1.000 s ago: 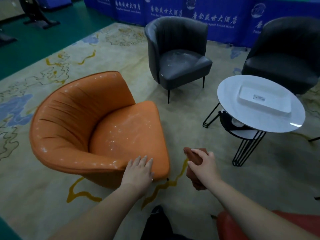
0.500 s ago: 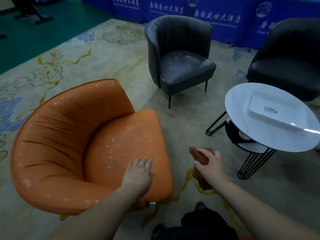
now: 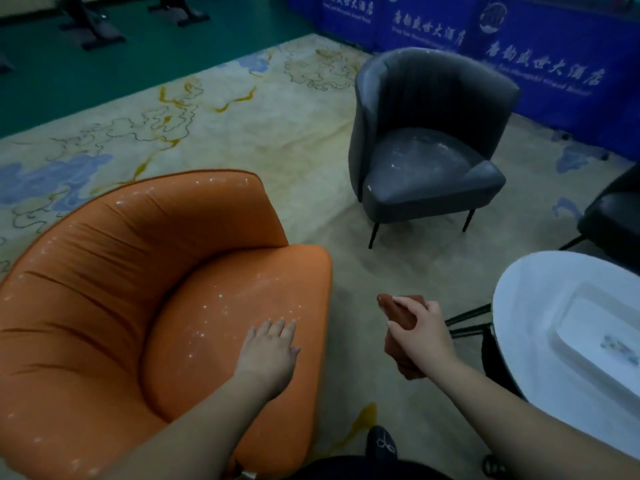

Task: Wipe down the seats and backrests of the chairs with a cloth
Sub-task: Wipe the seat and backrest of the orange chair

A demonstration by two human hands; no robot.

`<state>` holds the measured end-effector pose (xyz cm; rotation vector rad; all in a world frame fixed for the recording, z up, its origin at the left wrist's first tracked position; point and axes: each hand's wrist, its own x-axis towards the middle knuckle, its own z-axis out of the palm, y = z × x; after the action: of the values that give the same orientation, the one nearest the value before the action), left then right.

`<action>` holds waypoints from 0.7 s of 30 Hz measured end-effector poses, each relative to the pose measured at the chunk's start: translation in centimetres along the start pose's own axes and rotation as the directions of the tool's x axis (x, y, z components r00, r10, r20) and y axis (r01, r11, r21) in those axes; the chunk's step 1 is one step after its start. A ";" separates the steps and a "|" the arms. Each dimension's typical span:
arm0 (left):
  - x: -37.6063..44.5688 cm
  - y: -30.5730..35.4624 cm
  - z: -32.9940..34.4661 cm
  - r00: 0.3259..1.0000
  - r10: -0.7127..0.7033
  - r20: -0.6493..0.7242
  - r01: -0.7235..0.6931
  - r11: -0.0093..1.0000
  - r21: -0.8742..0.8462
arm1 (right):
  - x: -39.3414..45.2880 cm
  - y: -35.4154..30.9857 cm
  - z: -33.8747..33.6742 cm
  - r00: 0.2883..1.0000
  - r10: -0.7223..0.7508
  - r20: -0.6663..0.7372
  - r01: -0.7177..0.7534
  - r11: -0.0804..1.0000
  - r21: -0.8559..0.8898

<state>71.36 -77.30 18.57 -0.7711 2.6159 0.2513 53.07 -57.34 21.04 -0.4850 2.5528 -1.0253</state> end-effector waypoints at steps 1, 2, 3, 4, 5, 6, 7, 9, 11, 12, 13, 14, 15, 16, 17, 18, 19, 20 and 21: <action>0.5 0.6 -0.2 0.999 -0.033 0.003 0.033 0.999 -0.025 | 1.4 0.1 -0.5 1.000 -0.016 0.027 0.016 1.000 -0.009; 0.9 1.1 -0.4 0.998 -0.066 0.009 0.066 0.996 -0.053 | 2.7 0.1 -0.9 0.998 -0.032 0.055 0.033 0.999 -0.021; 1.0 1.5 -0.5 0.995 -0.099 0.016 0.100 0.992 -0.078 | 3.9 0.0 -1.2 0.995 -0.049 0.084 0.052 0.998 -0.033; 1.0 1.8 -0.5 0.991 -0.134 0.022 0.136 0.986 -0.099 | 5.1 -0.1 -1.3 0.991 -0.066 0.116 0.071 0.997 -0.041; 1.0 2.0 -0.6 0.985 -0.170 0.030 0.172 0.978 -0.118 | 6.2 -0.3 -1.2 0.986 -0.077 0.149 0.085 0.995 -0.046; 1.0 2.0 -0.7 0.978 -0.205 0.042 0.209 0.968 -0.138 | 7.2 -0.6 -1.0 0.980 -0.086 0.179 0.096 0.994 -0.049; 0.8 1.9 -0.7 0.970 -0.239 0.054 0.244 0.957 -0.158 | 8.1 -1.0 -0.6 0.974 -0.099 0.204 0.112 0.993 -0.050; 0.5 1.5 -0.7 0.953 -0.297 0.065 0.304 0.935 -0.181 | 9.6 -1.8 0.6 0.957 -0.139 0.253 0.154 0.987 -0.041; 0.4 0.6 -0.6 0.938 -0.338 0.080 0.347 0.919 -0.187 | 10.8 -3.0 2.0 0.936 -0.167 0.311 0.185 0.982 -0.029; 0.5 0.1 -0.6 0.929 -0.360 0.088 0.370 0.909 -0.192 | 11.3 -3.6 2.8 0.923 -0.182 0.340 0.202 0.979 -0.026; 0.8 -0.5 -0.5 0.919 -0.383 0.095 0.394 0.897 -0.200 | 11.9 -4.3 3.5 0.908 -0.204 0.366 0.227 0.974 -0.019; 1.1 -1.1 -0.4 0.909 -0.405 0.102 0.417 0.884 -0.210 | 12.5 -4.9 4.2 0.891 -0.231 0.390 0.256 0.967 -0.011; 1.5 -1.7 -0.4 0.900 -0.422 0.108 0.435 0.873 -0.220 | 13.0 -5.6 4.9 0.875 -0.255 0.413 0.281 0.960 -0.004; 1.9 -2.3 -0.3 0.895 -0.433 0.109 0.447 0.866 -0.223 | 13.7 -6.3 5.5 0.861 -0.271 0.430 0.300 0.954 0.002; 2.5 -2.9 -0.2 0.890 -0.442 0.108 0.455 0.863 -0.221 | 14.4 -7.0 6.0 0.852 -0.284 0.440 0.314 0.949 0.004; 3.0 -3.4 -0.2 0.887 -0.449 0.111 0.463 0.859 -0.220 | 15.1 -7.7 6.5 0.844 -0.294 0.448 0.330 0.944 -0.003; 3.5 -3.9 -0.3 0.883 -0.454 0.121 0.470 0.854 -0.223 | 15.9 -8.3 6.9 0.837 -0.301 0.457 0.347 0.938 -0.019; 3.9 -4.3 -0.3 0.878 -0.460 0.128 0.478 0.848 -0.228 | 16.5 -8.8 7.2 0.830 -0.306 0.466 0.364 0.931 -0.035; 4.2 -4.6 -0.4 0.874 -0.468 0.128 0.485 0.843 -0.232 | 17.1 -9.4 7.5 0.824 -0.314 0.473 0.377 0.925 -0.042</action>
<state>70.53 -83.30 16.91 -1.4467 2.2557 0.4635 43.03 -75.56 19.39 -1.1219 2.1496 -0.7304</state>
